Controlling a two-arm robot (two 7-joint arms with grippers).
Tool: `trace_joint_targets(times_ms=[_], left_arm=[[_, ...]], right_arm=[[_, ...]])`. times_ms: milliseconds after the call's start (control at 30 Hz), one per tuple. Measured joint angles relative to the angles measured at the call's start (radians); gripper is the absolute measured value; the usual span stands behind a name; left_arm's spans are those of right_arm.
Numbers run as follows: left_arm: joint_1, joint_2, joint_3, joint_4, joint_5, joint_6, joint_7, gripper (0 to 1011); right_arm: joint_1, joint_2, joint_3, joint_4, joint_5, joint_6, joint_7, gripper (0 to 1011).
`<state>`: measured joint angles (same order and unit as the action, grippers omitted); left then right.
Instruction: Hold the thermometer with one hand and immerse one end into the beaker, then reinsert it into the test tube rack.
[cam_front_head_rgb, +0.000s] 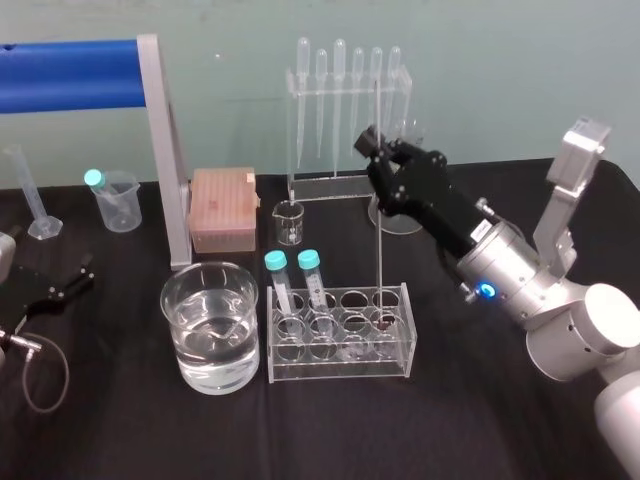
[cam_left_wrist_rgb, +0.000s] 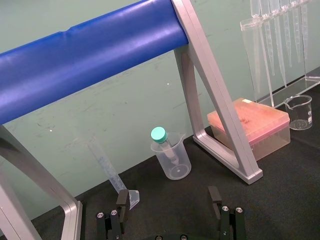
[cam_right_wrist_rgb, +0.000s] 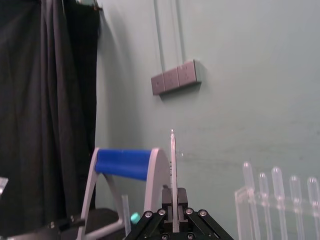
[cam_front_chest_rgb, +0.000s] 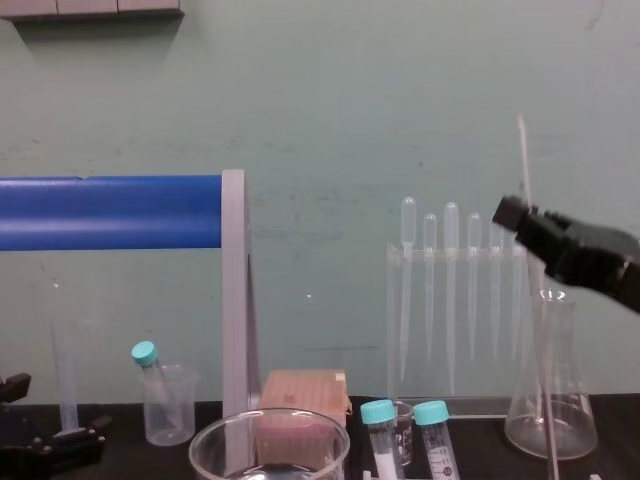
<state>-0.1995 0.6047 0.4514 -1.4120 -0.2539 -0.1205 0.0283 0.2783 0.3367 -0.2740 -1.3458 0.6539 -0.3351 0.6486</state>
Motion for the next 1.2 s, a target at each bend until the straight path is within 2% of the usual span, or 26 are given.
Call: trace_joint_targets(times_ms=[233,400,1033,1100,1200], left_arm=[[0.0,0.0,0.0,0.0,0.0,0.0,0.0,1008],[0.0,0.0,0.0,0.0,0.0,0.0,0.0,1008],[0.0,0.0,0.0,0.0,0.0,0.0,0.0,1008],[0.0,0.0,0.0,0.0,0.0,0.0,0.0,1008],[0.0,0.0,0.0,0.0,0.0,0.0,0.0,1008]], right_arm=[[0.008,-0.003,-0.01,0.033,-0.007,0.012,0.003,57],[0.009,0.0,-0.013,0.03,-0.027,0.026,-0.018,57],[0.009,-0.001,-0.013,0.033,-0.023,0.025,-0.016,57],[0.009,-0.001,-0.013,0.033,-0.023,0.025,-0.016,74],[0.009,-0.001,-0.013,0.033,-0.023,0.025,-0.015,160]])
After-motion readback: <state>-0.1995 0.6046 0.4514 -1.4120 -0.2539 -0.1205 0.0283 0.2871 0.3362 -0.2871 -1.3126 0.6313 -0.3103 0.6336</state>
